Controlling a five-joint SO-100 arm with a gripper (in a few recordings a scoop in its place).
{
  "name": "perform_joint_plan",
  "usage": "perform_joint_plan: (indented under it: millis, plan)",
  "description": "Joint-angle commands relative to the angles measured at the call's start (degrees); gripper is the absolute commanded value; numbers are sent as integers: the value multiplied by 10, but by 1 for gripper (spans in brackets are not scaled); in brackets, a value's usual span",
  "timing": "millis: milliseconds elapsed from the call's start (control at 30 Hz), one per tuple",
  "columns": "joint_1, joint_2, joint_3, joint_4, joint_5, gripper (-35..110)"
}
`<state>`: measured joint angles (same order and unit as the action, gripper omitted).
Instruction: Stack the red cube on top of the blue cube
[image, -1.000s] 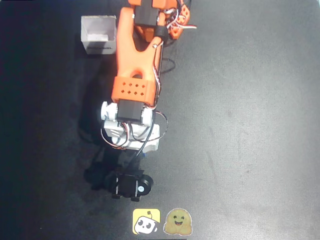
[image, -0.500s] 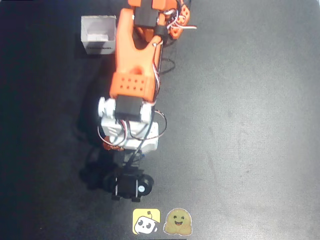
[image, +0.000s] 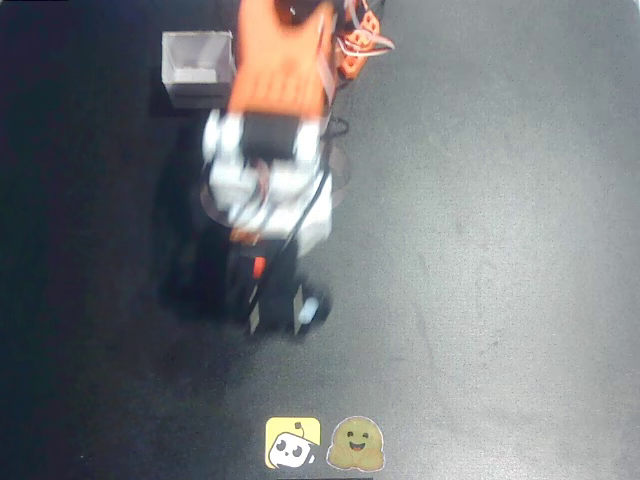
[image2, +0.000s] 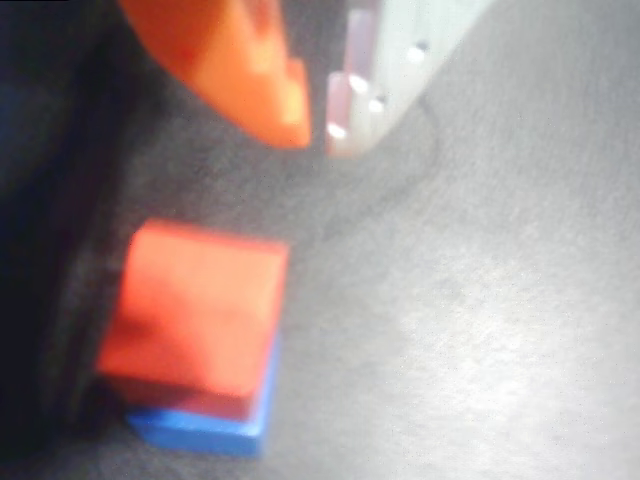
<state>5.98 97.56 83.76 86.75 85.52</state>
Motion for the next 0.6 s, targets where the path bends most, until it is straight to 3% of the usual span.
perform_joint_plan:
  millis: [0, 233, 567]
  plan:
    - [-3, 235, 291, -149, 4, 0]
    - [-2, 449, 575, -304, 4, 0]
    - [3, 579, 708, -345, 4, 0]
